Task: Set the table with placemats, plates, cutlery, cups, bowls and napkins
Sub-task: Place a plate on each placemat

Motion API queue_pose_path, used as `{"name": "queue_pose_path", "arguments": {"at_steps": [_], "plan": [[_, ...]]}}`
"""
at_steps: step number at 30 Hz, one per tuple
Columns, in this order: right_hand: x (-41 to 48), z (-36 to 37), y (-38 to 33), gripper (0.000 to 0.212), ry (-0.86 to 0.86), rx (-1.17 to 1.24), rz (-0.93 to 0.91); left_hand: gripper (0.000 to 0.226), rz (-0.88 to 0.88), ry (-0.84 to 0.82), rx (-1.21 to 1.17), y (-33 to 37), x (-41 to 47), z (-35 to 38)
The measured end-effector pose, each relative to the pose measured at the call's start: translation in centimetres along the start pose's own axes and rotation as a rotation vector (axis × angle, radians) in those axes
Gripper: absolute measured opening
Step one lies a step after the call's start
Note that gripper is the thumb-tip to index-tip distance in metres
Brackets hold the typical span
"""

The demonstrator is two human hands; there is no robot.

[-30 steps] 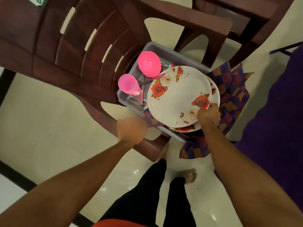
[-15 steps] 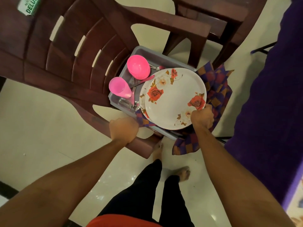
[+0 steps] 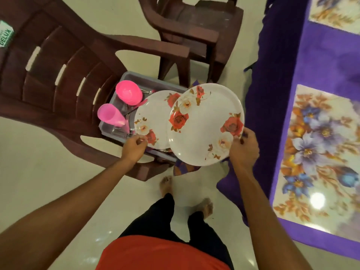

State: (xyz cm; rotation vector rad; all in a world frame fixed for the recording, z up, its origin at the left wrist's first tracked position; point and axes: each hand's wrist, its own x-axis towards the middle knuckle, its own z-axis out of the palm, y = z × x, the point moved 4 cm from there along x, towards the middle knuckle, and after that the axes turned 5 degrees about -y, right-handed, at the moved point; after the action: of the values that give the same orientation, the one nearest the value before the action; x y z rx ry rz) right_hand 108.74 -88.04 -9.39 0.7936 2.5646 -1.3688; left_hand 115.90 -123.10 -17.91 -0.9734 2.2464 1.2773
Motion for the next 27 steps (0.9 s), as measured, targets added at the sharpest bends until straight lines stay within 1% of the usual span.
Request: {"name": "queue_pose_path", "arguments": {"at_steps": [2,5,7,9,11,13,15,16,20,22,24,27], "plan": [[-0.8,-5.0,1.1,0.026,0.070,0.058,-0.022,0.007,0.010,-0.004,-0.095,1.4,-2.0,1.8],[-0.9,-12.3,3.5,0.026,0.126,0.180,-0.035,0.018,0.021,-0.047,-0.249,3.6,-5.5,5.8],[-0.5,-16.9,5.8,0.022,0.165,0.250,-0.006,0.015,0.025,-0.103,-0.294,5.4,-8.3,9.2],[0.1,-21.1,8.7,0.018,0.196,0.343,0.062,0.014,0.018,-0.168,-0.317,7.0,-11.2,13.2],[1.0,-24.4,11.6,0.025,0.216,0.437,0.176,0.015,0.038,-0.216,-0.316,8.6,-13.8,16.8],[2.1,-27.4,14.4,0.034,0.231,0.512,0.240,0.015,0.069,-0.270,-0.290,10.3,-16.0,20.4],[3.4,-29.8,16.7,0.034,0.255,0.577,0.267,0.019,0.092,-0.329,-0.263,12.3,-18.0,23.7],[4.1,-30.8,17.8,0.034,0.257,0.584,0.280,0.027,0.104,-0.362,-0.247,13.3,-18.8,25.3],[6.0,-32.5,20.7,0.035,0.220,0.597,0.266,0.070,0.105,-0.476,-0.117,15.7,-20.9,29.7],[6.8,-32.7,21.3,0.037,0.237,0.601,0.251,0.084,0.118,-0.455,-0.094,16.2,-21.5,30.9],[7.4,-32.7,21.6,0.036,0.248,0.626,0.237,0.083,0.141,-0.409,-0.092,16.8,-21.9,31.7],[7.9,-32.7,21.9,0.036,0.237,0.658,0.243,0.070,0.155,-0.376,-0.063,17.5,-22.3,32.2]]}}
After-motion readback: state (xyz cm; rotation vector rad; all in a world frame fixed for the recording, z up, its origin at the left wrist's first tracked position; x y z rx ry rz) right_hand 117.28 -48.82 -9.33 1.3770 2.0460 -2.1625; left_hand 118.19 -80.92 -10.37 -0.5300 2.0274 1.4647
